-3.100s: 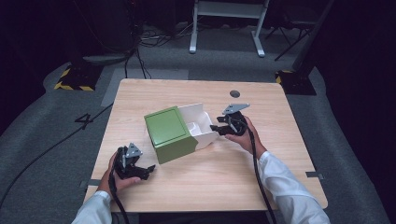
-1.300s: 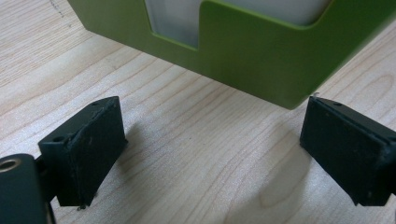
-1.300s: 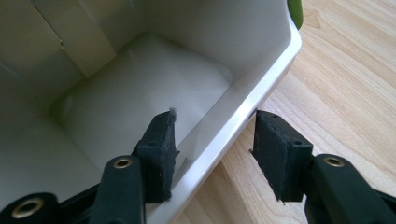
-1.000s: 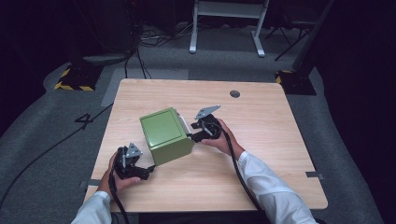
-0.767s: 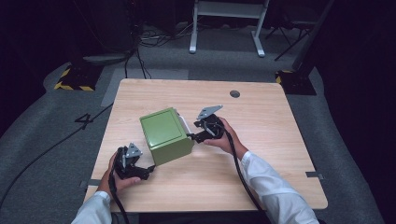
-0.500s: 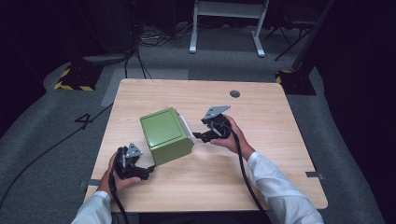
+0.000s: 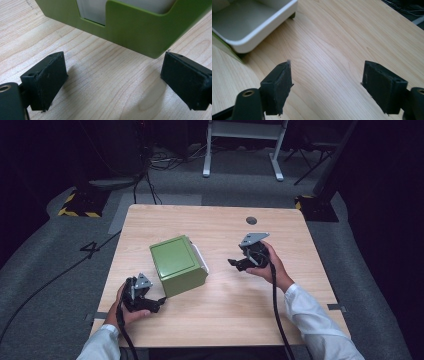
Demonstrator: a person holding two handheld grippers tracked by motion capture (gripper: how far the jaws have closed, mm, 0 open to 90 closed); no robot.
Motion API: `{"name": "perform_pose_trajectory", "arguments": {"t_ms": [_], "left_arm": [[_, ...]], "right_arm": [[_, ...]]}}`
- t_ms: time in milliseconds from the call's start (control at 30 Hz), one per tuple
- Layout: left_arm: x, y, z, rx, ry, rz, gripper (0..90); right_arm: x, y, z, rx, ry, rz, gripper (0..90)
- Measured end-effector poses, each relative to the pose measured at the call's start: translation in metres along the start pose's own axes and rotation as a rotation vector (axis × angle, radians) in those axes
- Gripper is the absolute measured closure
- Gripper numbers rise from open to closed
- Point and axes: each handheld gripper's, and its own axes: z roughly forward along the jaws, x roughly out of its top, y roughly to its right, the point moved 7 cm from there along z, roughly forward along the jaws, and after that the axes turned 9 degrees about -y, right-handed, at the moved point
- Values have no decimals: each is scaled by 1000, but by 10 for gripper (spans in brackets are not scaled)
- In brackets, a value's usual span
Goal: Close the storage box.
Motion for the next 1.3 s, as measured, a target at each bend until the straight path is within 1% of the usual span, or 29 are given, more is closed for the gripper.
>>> {"name": "perform_pose_trajectory", "arguments": {"t_ms": [33, 100, 233, 267, 300, 333, 500, 567, 733, 833, 867, 900, 933, 967, 1000, 1033, 1100, 1233, 1267, 1300], "left_arm": [[0, 0, 0, 0, 0, 0, 69], [0, 0, 0, 0, 0, 0, 69], [0, 0, 0, 0, 0, 0, 69], [0, 0, 0, 0, 0, 0, 68], [0, 0, 0, 0, 0, 0, 68], [0, 0, 0, -1, -1, 0, 68], [0, 0, 0, 0, 0, 0, 68], [0, 0, 0, 0, 0, 0, 68], [0, 0, 0, 0, -1, 0, 68], [0, 0, 0, 0, 0, 0, 68], [0, 0, 0, 0, 0, 0, 68], [0, 0, 0, 0, 0, 0, 68], [0, 0, 0, 0, 0, 0, 69], [0, 0, 0, 0, 0, 0, 68], [0, 0, 0, 0, 0, 0, 69], [0, 0, 0, 0, 0, 0, 69], [0, 0, 0, 0, 0, 0, 69], [0, 0, 0, 0, 0, 0, 68], [0, 0, 0, 1, 0, 0, 69], [0, 0, 0, 0, 0, 0, 69]], "right_arm": [[-8, 3, -5, -8, -4, 2, 236], [-11, 4, -7, -11, -7, 2, 236], [-28, 9, -16, -19, -25, -7, 230], [-30, 10, -18, -20, -24, -6, 230], [-38, 12, -25, -20, -22, 4, 231], [-38, 12, -25, -20, -22, 4, 231], [-55, 17, -41, -26, -13, 10, 229], [-62, 18, -46, -36, -21, 7, 227], [-80, 20, -56, -32, -27, 21, 224], [-90, 21, -60, -38, -33, 23, 224], [-98, 21, -62, -44, -45, 19, 223], [-98, 21, -62, -44, -45, 19, 223], [-102, 21, -63, -50, -51, 18, 224], [-107, 20, -64, -46, -56, 16, 224], [-115, 20, -66, -49, -66, 14, 223], [-115, 20, -66, -49, -66, 14, 223], [-124, 20, -68, -60, -73, 13, 224], [-145, 22, -72, -63, -77, 35, 223], [-156, 24, -73, -60, -78, 47, 223], [-161, 24, -74, -53, -78, 60, 223]]}}
